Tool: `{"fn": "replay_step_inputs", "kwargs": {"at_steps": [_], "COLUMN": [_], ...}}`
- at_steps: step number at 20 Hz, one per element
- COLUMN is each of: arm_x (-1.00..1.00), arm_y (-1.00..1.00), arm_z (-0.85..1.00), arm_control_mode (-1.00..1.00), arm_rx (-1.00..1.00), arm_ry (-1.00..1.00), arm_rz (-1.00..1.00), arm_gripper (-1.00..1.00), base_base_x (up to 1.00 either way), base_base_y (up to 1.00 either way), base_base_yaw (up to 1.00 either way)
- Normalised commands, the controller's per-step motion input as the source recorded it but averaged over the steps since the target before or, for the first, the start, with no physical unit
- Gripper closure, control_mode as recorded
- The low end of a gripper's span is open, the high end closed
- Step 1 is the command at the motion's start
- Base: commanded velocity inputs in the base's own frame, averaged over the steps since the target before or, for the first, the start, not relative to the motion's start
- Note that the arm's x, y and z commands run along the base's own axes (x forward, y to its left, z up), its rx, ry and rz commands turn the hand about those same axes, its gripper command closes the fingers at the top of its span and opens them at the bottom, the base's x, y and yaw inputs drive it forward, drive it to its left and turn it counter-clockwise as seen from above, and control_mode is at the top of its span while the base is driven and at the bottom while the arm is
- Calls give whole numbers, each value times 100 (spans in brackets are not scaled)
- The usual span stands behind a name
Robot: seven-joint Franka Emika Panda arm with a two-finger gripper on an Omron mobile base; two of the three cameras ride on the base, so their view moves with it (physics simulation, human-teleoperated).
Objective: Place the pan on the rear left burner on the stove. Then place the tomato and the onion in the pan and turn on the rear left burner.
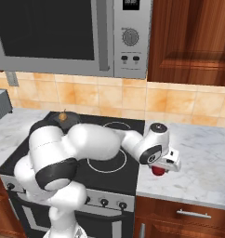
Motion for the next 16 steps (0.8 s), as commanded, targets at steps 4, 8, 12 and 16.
{"fn": "replay_step_inputs", "kwargs": {"at_steps": [4,8,12,16], "arm_x": [0,0,0,1], "arm_y": [31,42,50,52], "arm_z": [46,38,34,18], "arm_control_mode": [-100,-100,-100,-100], "arm_rx": [0,0,0,0], "arm_ry": [-19,-16,-15,-7], "arm_rz": [0,0,0,0], "arm_gripper": [100,100,100,100], "base_base_x": [0,0,0,0], "base_base_y": [0,0,0,0], "base_base_yaw": [0,0,0,0]}}
